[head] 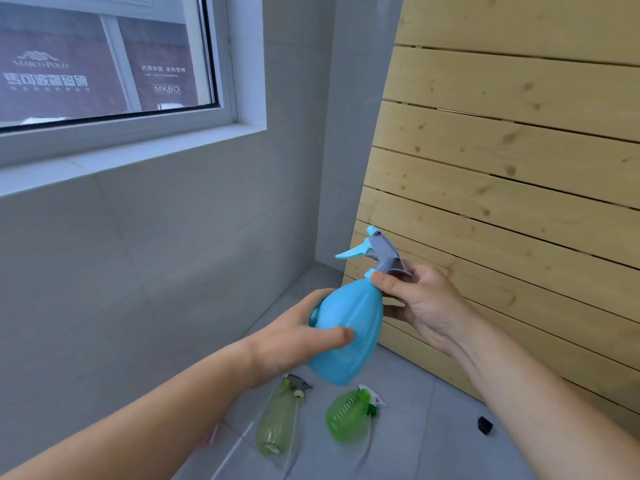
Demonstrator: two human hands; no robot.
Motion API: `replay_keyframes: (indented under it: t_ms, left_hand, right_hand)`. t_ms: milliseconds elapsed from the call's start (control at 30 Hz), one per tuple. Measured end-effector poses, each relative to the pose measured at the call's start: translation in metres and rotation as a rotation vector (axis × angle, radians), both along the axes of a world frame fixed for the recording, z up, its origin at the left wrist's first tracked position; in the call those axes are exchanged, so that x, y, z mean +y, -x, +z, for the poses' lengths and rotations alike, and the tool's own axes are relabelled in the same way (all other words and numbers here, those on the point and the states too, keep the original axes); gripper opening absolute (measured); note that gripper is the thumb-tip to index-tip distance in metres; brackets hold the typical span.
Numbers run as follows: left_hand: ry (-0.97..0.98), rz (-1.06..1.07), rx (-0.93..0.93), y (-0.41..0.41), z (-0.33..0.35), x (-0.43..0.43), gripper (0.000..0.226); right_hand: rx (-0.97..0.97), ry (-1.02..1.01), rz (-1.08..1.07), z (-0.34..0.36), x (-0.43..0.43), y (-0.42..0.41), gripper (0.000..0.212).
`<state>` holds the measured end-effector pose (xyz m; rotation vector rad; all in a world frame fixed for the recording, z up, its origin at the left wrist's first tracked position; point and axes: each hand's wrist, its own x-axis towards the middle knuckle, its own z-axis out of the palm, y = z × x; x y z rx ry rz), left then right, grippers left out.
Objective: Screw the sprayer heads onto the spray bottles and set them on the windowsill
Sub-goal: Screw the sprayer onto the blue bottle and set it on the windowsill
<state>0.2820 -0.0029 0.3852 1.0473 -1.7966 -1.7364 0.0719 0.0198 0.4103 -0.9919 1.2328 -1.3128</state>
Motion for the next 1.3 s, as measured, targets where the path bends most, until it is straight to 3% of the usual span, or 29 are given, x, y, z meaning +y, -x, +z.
replay_keyframes:
  t_ms: [167,367,567,733,800,867,933,1033,1133,1300]
  left_hand:
    - [-0.010,0.049,-0.062,0.008,-0.001,0.001,0.077]
    - [-0.240,0.141,0.043,0.020,-0.007,0.009,0.072]
    - [-0.457,0.073,0.199,0.018,-0.006,0.010,0.074]
    - [-0.087,0.147,-0.079,0.030,-0.010,0.012,0.075]
    - [-0.164,0.173,-0.061,0.033,-0.009,0.011,0.070]
    - [-0.392,0.104,0.073,0.030,-0.006,0.006,0.050]
    - [-0.476,0.014,0.145,0.022,-0.008,0.004,0.050]
    - [-0.315,-0.019,0.062,0.021,-0.011,0.004,0.065]
    - [-0.150,0.034,0.006,0.029,-0.008,0.009,0.058]
    - [-0.255,-0.036,0.040,0.029,-0.010,0.010,0.066]
  right_hand:
    - [-0.096,-0.029,-0.077,-0.005,-0.001,-0.008,0.007]
    - [-0.201,-0.057,-0.120,-0.013,-0.003,-0.016,0.012]
    - [-0.225,-0.032,-0.113,-0.013,-0.008,-0.015,0.016]
    - [-0.218,-0.057,-0.103,-0.022,-0.008,-0.018,0.019]
    - [-0.245,-0.057,-0.121,-0.021,-0.009,-0.018,0.018]
    - [-0.245,-0.053,-0.137,-0.019,-0.008,-0.016,0.017]
    - [-0.231,-0.055,-0.136,-0.018,-0.006,-0.014,0.018]
    - [-0.218,-0.081,-0.117,-0.020,-0.005,-0.015,0.020]
    - [-0.167,-0.100,-0.115,-0.022,-0.006,-0.017,0.020]
    - [-0.149,-0.112,-0.103,-0.022,-0.004,-0.021,0.020]
